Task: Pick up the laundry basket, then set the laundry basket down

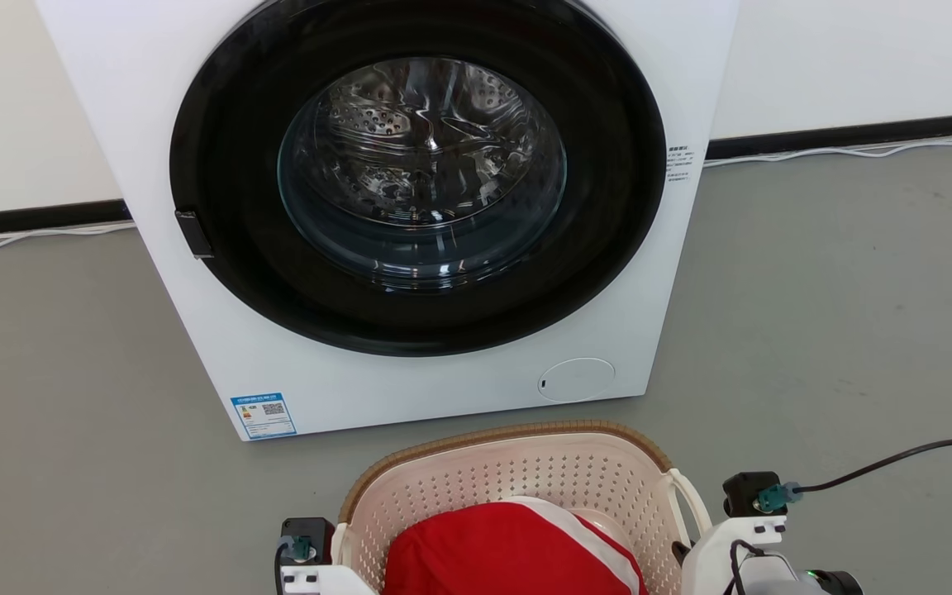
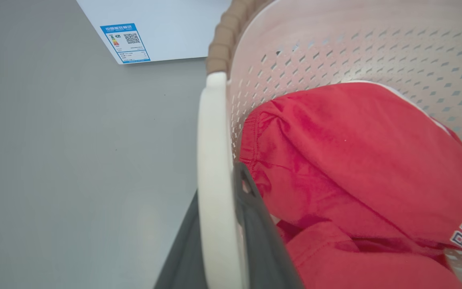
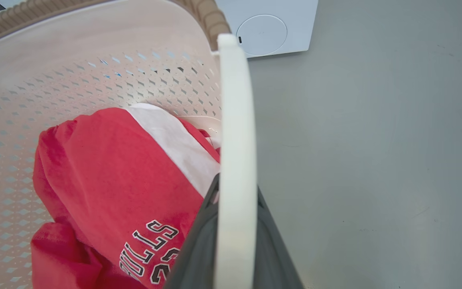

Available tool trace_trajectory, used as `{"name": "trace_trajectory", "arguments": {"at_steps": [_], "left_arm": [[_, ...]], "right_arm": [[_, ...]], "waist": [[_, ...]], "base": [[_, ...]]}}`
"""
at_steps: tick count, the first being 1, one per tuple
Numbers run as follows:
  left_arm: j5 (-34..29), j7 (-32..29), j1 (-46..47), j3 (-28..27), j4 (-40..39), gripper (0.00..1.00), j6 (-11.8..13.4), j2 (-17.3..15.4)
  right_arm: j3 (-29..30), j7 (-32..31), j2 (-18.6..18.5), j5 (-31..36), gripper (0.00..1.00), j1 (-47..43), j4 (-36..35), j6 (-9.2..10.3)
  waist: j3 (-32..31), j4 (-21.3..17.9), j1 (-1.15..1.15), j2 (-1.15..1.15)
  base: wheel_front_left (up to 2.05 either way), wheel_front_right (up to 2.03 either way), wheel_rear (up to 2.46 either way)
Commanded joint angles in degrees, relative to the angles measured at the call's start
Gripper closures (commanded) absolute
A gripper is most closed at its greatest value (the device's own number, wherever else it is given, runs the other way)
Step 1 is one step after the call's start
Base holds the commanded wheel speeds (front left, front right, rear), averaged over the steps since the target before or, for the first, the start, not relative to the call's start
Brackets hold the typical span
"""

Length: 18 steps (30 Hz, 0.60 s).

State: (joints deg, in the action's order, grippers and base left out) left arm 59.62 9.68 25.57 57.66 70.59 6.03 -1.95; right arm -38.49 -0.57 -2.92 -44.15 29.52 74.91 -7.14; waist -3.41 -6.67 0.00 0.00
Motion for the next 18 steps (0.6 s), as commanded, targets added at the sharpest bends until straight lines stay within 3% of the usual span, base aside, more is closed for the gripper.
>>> {"name": "trace_trajectory", "arguments": {"at_steps": [1, 18], "left_arm": [[0.07, 0.68, 2.10, -0.37, 0.00, 1.00, -0.03, -0.93], [2.18, 1.82, 3.41, 1.82, 0.59, 1.00, -0.08, -0.93]], "right_arm": [[-0.27, 0.76, 0.04, 0.01, 1.00, 1.55, -0.96, -0.35], [-1.25, 1.89, 0.04, -1.07, 1.00, 1.84, -0.96, -0.35]], "waist": [[0.02, 0.03, 0.00, 0.00], [1.93, -0.32, 0.00, 0.00]], "base": [[0.00, 0.00, 0.00], [0.00, 0.00, 0.00]]}}
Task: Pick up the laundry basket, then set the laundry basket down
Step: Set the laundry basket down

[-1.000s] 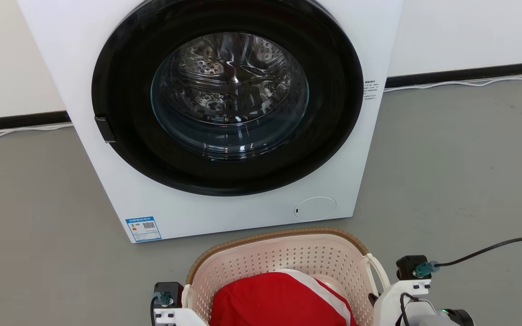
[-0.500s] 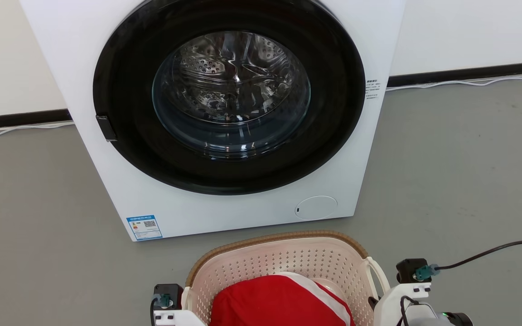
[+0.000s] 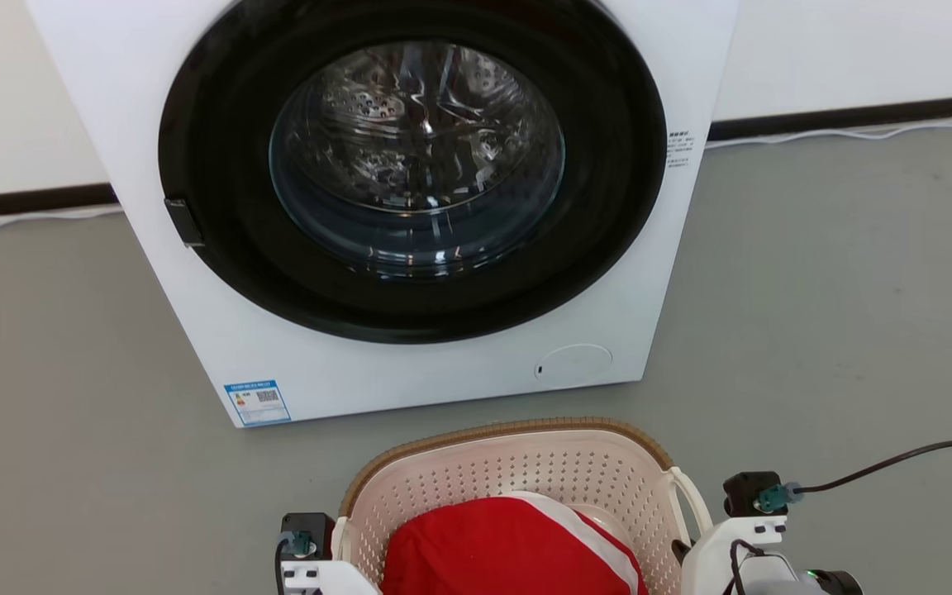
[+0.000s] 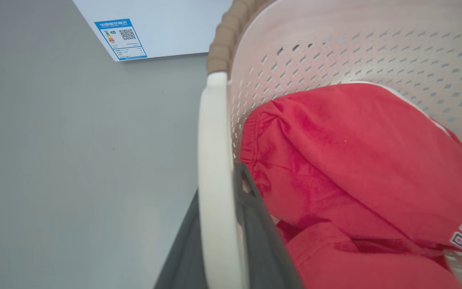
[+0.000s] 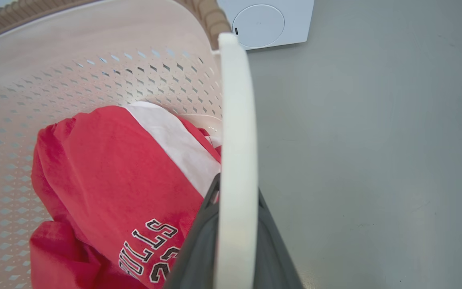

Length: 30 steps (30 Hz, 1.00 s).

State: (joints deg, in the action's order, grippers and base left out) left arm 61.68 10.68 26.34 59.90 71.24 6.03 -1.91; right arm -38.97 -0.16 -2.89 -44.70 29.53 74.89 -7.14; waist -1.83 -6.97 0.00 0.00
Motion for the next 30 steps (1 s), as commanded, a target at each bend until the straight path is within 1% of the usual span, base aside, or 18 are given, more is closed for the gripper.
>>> {"name": "trace_trajectory", "arguments": {"at_steps": [1, 9, 17, 18, 19, 22, 30], "left_arm": [[0.17, 0.90, 2.86, -0.29, -0.05, 1.00, -0.05, -0.97], [0.04, 1.99, 5.10, 0.75, 0.40, 1.00, 0.31, -0.97], [-0.35, 3.04, 10.04, 0.96, 1.06, 1.00, 1.44, -0.97], [-0.35, 3.04, 10.04, 0.96, 1.06, 1.00, 1.44, -0.97], [-0.49, 3.27, 11.72, 0.93, 1.16, 1.00, 1.63, -0.97], [-0.67, 3.47, 13.43, 0.91, 1.25, 1.00, 1.89, -0.97], [-2.31, 4.15, 21.04, 0.65, 1.75, 1.00, 3.02, -1.36]], "right_arm": [[-0.86, 1.68, 0.02, -0.64, 1.00, 1.93, -0.93, -0.35], [-2.00, 4.23, 0.02, -2.61, 1.00, 3.03, -1.49, -0.35], [-3.27, 8.09, 0.02, -3.96, 1.00, 6.79, -1.94, -0.35], [-3.27, 8.09, 0.02, -3.96, 1.00, 6.79, -1.94, -0.35], [-3.35, 9.24, 0.02, -4.20, 1.00, 8.08, -1.85, -0.35], [-3.45, 10.22, 0.02, -4.36, 1.00, 9.43, -1.74, -0.35], [-3.36, 13.54, 0.02, -4.27, 1.00, 16.05, -1.37, -0.35]], "waist": [[0.70, -0.04, 0.00, 0.00], [4.02, -0.03, 0.00, 0.00], [11.16, 0.85, 0.00, 0.00], [11.16, 0.85, 0.00, 0.00], [13.35, 1.18, 0.00, 0.00], [15.61, 1.51, 0.00, 0.00], [26.02, 2.48, 0.00, 0.00]], "base": [[0.00, 0.00, 0.00], [0.00, 0.00, 0.00], [0.00, 0.00, 0.00], [0.00, 0.00, 0.00], [0.00, 0.00, 0.00], [0.00, 0.00, 0.00], [0.00, 0.00, 0.00]]}}
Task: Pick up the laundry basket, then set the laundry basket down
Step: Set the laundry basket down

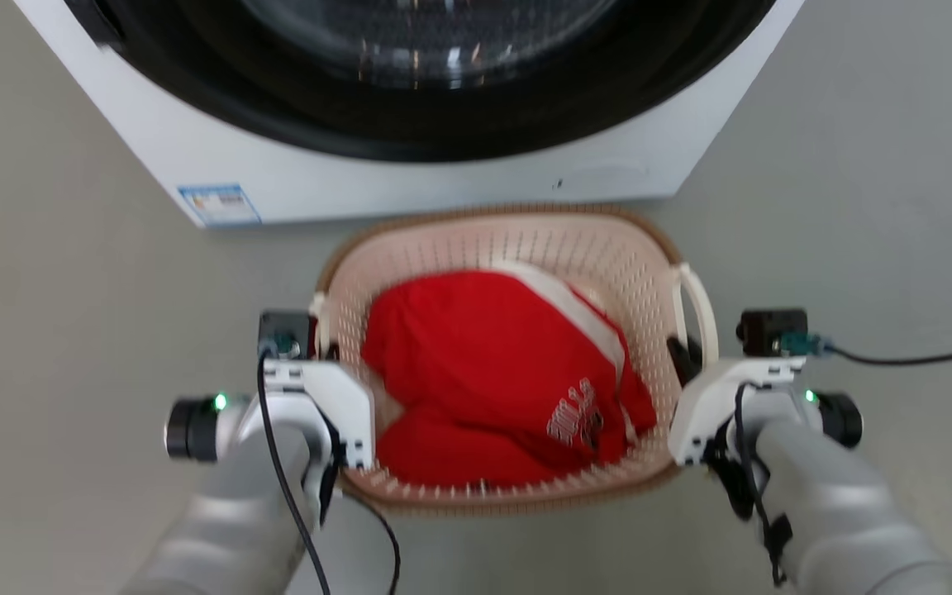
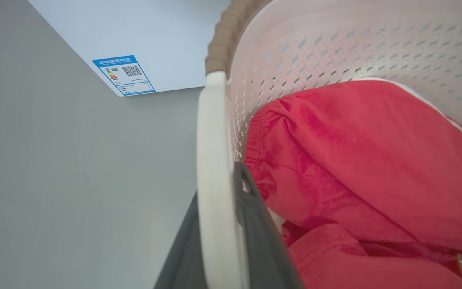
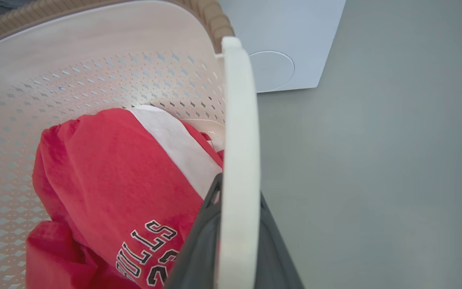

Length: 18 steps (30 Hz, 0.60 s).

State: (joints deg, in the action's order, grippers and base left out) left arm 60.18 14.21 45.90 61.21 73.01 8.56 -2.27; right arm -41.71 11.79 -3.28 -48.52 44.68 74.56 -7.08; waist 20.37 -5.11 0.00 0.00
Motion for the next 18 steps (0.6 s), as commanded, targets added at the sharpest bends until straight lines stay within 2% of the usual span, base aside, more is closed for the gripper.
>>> {"name": "trace_trajectory", "arguments": {"at_steps": [1, 9, 18], "left_arm": [[-1.07, 0.68, 2.46, -0.79, 0.01, 1.00, 0.66, -1.19], [-5.14, 0.77, 10.04, -3.24, -3.18, 1.00, 2.98, -3.02], [-10.94, 0.78, 14.85, -8.44, -7.69, 1.00, 5.43, -4.57]], "right_arm": [[-0.52, 1.87, 0.40, -0.37, 1.00, 1.73, -1.00, -0.41], [1.73, 3.06, 0.40, 1.43, 1.00, 7.59, -0.66, -0.41], [8.14, 3.19, -0.01, 7.79, 1.00, 13.93, -0.69, -0.41]], "waist": [[5.21, 0.70, 0.00, 0.00], [15.82, 1.49, 0.00, 0.00], [25.66, 1.86, 0.00, 0.00]], "base": [[0.00, 0.00, 0.00], [0.00, 0.00, 0.00], [0.00, 0.00, 0.00]]}}
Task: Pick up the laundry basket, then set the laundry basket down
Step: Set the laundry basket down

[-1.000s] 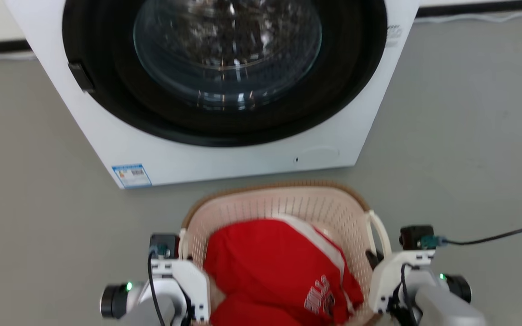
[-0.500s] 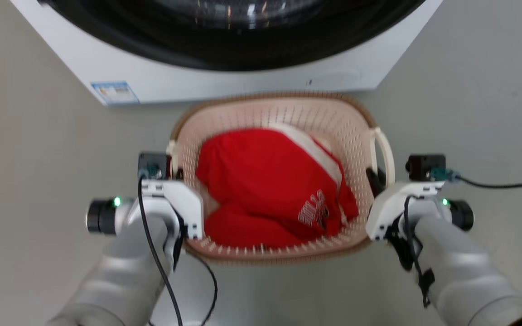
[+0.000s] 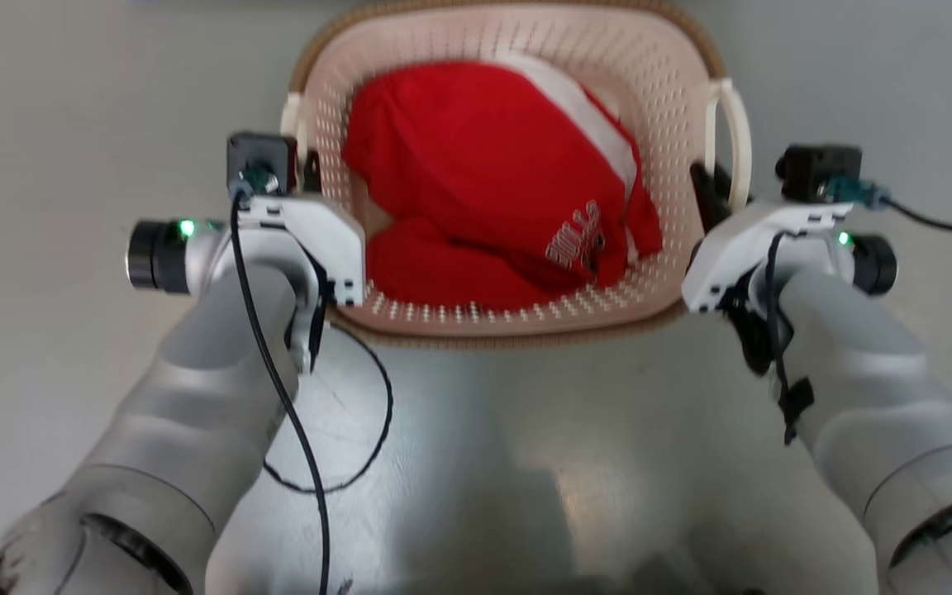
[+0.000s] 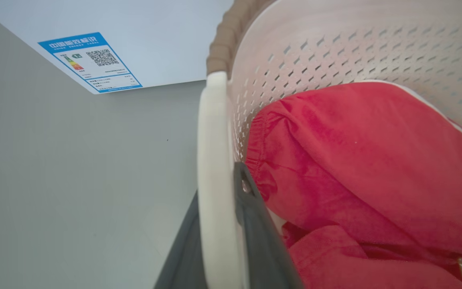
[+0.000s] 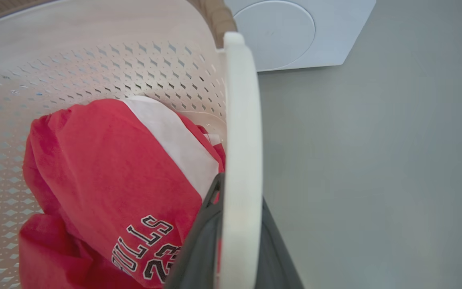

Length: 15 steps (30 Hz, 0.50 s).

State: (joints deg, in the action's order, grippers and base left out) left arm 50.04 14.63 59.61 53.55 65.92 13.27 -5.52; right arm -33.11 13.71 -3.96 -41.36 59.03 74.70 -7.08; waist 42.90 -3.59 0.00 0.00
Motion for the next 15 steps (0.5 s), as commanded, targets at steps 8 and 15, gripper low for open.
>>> {"name": "trace_trajectory", "arguments": {"at_steps": [8, 15], "left_arm": [[-6.70, 0.36, 2.78, -6.31, -4.35, 1.00, 1.70, -1.72], [-11.81, 0.37, 3.08, -10.64, -6.33, 1.00, 2.10, -1.71]], "right_arm": [[6.19, 1.28, -0.77, 7.57, 1.00, 1.81, -4.33, -0.41], [11.57, 1.29, -0.62, 13.01, 1.00, 0.93, -6.04, -0.41]], "waist": [[8.85, 0.96, 0.00, 0.00], [11.38, 1.12, 0.00, 0.00]], "base": [[0.00, 0.00, 0.00], [0.00, 0.00, 0.00]]}}
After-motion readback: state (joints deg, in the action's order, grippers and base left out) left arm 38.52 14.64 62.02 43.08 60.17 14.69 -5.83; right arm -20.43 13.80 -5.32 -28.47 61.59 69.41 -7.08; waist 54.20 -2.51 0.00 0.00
